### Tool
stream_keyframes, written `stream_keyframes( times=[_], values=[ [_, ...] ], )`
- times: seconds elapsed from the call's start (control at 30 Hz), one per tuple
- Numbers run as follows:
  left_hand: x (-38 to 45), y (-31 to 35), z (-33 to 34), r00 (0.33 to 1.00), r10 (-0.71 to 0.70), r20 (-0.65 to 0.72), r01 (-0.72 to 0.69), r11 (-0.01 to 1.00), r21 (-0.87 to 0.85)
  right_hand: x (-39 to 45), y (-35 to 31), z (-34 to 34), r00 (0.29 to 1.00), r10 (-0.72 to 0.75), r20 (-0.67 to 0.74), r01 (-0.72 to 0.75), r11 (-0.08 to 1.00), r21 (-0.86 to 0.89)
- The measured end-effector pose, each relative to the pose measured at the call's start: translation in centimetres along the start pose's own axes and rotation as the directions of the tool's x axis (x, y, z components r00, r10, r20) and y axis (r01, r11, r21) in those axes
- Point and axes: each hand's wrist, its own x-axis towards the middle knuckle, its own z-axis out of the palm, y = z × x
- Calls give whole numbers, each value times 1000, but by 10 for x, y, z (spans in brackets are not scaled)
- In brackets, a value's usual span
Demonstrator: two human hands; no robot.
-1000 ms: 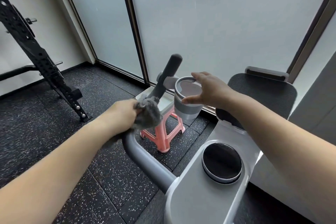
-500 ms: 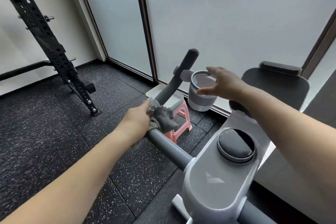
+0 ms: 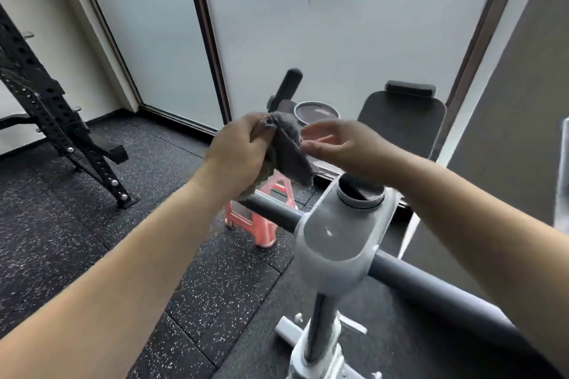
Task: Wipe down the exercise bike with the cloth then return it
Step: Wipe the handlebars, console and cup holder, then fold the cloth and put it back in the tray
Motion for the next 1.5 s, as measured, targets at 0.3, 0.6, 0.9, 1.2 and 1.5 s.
stream_keyframes(
  times=[0.3, 0.6, 0.9, 1.2, 1.5],
  values=[
    [-36, 61, 23, 987, 124, 98, -89, 949, -303, -108, 2, -50, 958, 111, -263, -50, 973, 226],
    [-120, 126, 60, 975, 220, 24, -209, 953, -218, -241, -16, -97, 856, 322, -405, 7, 775, 632],
    [-210, 172, 70, 933, 357, -39, -359, 922, -148, -343, -33, -97, 778, 448, -441, 2, 700, 715],
    [-288, 173, 63, 903, 306, 302, -84, 815, -573, -428, -56, -54, 668, 576, -471, -17, 645, 764],
    [-368, 150, 35, 891, 131, 434, 239, 678, -696, -529, -58, 9, 582, 674, -455, -130, 630, 765]
  ],
)
